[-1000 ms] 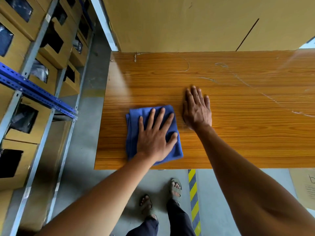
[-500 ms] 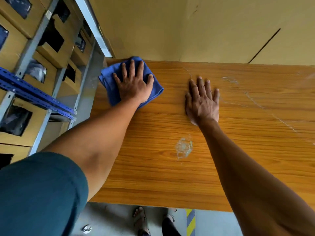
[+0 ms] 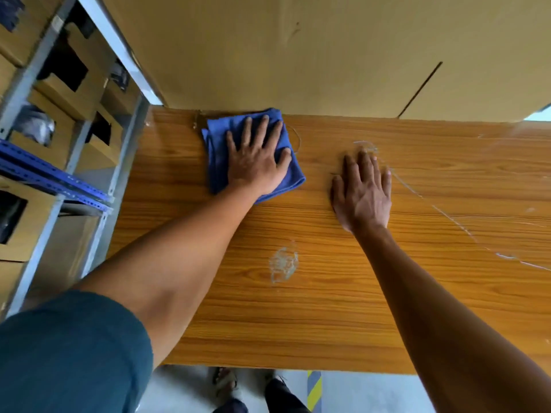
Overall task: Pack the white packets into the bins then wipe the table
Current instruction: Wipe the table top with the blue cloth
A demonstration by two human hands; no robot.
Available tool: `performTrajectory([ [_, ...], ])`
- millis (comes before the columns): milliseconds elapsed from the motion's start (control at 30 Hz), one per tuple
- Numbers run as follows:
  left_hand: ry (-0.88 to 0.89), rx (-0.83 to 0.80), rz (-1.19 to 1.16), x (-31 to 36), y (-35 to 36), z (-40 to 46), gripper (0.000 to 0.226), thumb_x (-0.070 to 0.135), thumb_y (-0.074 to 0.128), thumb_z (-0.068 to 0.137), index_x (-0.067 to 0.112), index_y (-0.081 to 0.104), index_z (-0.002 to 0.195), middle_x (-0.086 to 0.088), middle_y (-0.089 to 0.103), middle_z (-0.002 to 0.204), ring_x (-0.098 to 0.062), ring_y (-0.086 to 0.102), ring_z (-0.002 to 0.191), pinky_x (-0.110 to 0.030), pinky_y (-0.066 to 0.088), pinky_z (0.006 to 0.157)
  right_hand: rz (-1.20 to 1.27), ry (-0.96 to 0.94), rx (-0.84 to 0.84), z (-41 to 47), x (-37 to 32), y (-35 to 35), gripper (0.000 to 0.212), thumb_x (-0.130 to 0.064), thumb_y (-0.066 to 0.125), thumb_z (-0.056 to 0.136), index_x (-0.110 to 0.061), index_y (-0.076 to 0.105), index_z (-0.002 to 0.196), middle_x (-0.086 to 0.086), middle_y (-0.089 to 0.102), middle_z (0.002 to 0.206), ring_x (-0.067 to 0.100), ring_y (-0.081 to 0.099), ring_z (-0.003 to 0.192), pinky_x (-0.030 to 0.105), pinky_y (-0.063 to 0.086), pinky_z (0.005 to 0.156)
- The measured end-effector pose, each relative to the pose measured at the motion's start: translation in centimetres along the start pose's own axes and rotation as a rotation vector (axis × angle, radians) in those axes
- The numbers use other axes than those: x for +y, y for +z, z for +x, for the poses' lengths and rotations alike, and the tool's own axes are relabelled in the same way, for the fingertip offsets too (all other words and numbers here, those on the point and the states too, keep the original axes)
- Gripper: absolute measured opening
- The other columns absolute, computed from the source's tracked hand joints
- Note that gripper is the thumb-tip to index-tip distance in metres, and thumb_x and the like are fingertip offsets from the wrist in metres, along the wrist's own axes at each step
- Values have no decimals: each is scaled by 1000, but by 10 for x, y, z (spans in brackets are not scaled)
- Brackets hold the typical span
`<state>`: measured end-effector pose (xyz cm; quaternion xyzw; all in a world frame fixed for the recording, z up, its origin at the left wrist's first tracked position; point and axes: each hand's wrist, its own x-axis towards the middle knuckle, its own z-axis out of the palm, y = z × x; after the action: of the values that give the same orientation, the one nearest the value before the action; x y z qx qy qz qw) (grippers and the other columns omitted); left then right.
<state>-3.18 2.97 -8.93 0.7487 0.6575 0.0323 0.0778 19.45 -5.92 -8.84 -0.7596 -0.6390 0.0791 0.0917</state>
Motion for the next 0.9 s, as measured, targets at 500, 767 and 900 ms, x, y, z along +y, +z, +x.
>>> performTrajectory([
  [500,137,-38,6,51,8,-17,77,72,16,99,38,13,169,7,5,178,-27,2,164,-69,4,126,-78,-13,-59,-7,14,-1,64,-54,10,109,-32,-1,168,-1,-7,177,23,-7,163,54,-1,130],
  [767,153,-45,6,58,6,-10,79,76,16,99,40,10,168,8,2,178,-26,-1,164,-68,1,126,-76,-2,-44,-6,13,-1,64,-56,7,109,-33,1,168,-2,-7,177,23,-8,163,55,0,130],
  [900,110,-35,18,65,8,-1,79,74,13,99,37,9,169,5,1,178,-28,-3,164,-68,0,126,-70,1,-29,-4,15,0,63,-54,9,109,-34,2,168,-3,-7,177,21,-8,163,56,1,130],
])
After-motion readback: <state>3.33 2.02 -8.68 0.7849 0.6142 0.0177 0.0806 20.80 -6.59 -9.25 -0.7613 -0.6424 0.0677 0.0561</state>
